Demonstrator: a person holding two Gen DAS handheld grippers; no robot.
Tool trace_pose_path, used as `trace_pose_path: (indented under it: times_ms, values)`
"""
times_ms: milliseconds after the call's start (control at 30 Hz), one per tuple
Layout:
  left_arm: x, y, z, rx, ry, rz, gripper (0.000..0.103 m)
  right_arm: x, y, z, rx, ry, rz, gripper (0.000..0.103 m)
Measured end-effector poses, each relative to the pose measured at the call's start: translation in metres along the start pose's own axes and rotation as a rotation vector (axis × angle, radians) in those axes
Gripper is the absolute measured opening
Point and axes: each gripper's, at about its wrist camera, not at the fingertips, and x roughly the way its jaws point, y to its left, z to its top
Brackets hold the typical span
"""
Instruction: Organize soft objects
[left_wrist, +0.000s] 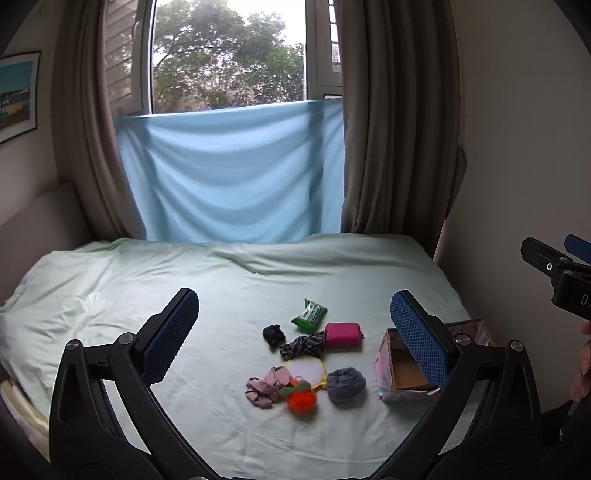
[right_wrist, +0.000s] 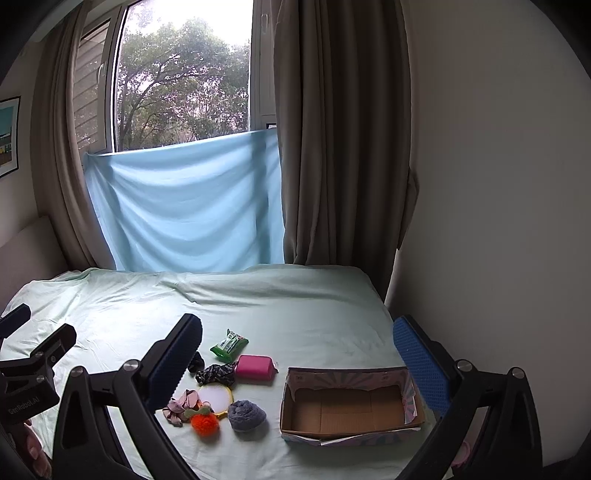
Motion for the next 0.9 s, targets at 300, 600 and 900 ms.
trace_pose_path:
  times_ms: [300,600,900]
  values:
    - [-0.0027,0.0032,-0.0027,-0.004,-0.002,-0.001,0.103,-0.0036,0.0044,-0.002,0.003,-0.003,0.005,0.103]
    - [-0.0041,0.0028,-0.0026,-0.006,-0.005,-0.003,0.103,-0.0058,0.0066,-0.0032,0.006,-0.003,0.004,0.103]
    - [-0.0069,0.0012,-0.0044,-0.006,-0.007,-0.001,0.103,-0.0077,0.0074,-0.0059,0.006,-0.007,0.009,0.103]
